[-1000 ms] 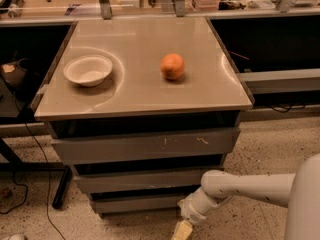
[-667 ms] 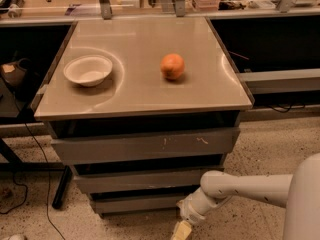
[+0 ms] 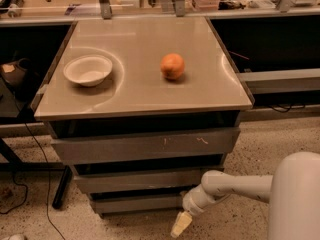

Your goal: Open bottom drawer

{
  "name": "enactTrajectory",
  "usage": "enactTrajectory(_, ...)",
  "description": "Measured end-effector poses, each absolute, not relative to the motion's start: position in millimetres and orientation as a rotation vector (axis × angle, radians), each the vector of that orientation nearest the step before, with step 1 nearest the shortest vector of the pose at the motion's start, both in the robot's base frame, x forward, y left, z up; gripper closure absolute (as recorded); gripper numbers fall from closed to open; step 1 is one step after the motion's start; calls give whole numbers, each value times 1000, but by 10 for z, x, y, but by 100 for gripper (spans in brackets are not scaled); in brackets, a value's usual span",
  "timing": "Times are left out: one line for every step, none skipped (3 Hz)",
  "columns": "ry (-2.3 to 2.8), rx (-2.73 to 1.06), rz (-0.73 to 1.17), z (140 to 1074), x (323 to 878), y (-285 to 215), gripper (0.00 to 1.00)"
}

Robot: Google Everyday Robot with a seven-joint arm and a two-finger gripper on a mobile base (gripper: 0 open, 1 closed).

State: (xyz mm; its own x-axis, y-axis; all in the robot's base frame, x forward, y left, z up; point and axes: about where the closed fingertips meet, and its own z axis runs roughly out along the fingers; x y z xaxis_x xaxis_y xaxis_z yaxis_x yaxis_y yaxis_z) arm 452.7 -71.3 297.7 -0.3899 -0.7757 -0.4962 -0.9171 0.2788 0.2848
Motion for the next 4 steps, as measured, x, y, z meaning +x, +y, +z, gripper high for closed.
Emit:
enactTrajectory(2313,-1516,735,2760,4658,-851,0)
enactTrajectory(2314,-1514,734,2750,4663,-853,0)
enactTrajectory(2297,-1525,732,2692,4699,-828,0)
enactTrajectory(2279,-1500,672,2522,4896,-905,0)
